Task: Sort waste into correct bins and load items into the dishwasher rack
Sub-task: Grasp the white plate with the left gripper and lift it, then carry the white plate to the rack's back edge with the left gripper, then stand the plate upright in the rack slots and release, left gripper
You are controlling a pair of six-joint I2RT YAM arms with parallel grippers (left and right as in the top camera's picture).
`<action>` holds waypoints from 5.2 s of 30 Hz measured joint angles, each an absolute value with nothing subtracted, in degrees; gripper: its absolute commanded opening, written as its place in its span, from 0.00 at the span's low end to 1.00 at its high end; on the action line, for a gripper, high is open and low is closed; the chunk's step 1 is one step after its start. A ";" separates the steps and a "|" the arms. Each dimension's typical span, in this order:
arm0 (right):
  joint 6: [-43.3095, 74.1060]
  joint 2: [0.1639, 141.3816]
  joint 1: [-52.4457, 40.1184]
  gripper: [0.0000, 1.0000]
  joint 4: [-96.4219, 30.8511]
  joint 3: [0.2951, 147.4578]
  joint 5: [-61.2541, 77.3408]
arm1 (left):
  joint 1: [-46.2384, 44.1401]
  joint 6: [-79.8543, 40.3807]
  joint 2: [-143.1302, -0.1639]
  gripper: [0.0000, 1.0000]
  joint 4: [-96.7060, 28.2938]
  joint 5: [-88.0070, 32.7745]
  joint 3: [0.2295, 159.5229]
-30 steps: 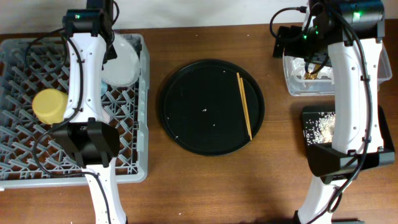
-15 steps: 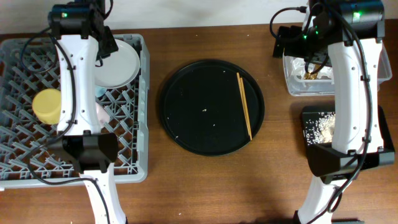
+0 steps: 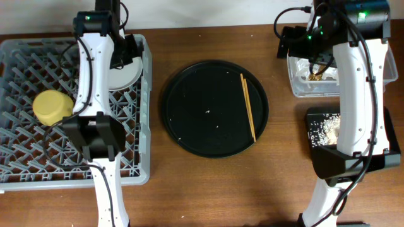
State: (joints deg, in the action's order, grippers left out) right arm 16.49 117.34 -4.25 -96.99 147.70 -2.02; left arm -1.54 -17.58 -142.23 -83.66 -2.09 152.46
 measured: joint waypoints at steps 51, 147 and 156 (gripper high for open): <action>16.43 117.34 -4.25 0.98 -96.95 147.70 -2.02 | -3.75 -17.02 -147.22 0.52 -84.95 0.12 150.93; 16.47 117.36 -4.25 0.98 -96.97 147.70 -2.02 | -7.46 -13.10 -134.91 0.00 -82.63 42.61 148.70; 16.49 117.36 -4.25 0.98 -96.97 147.70 -2.02 | -10.57 -13.15 -134.89 0.99 -83.59 38.20 148.68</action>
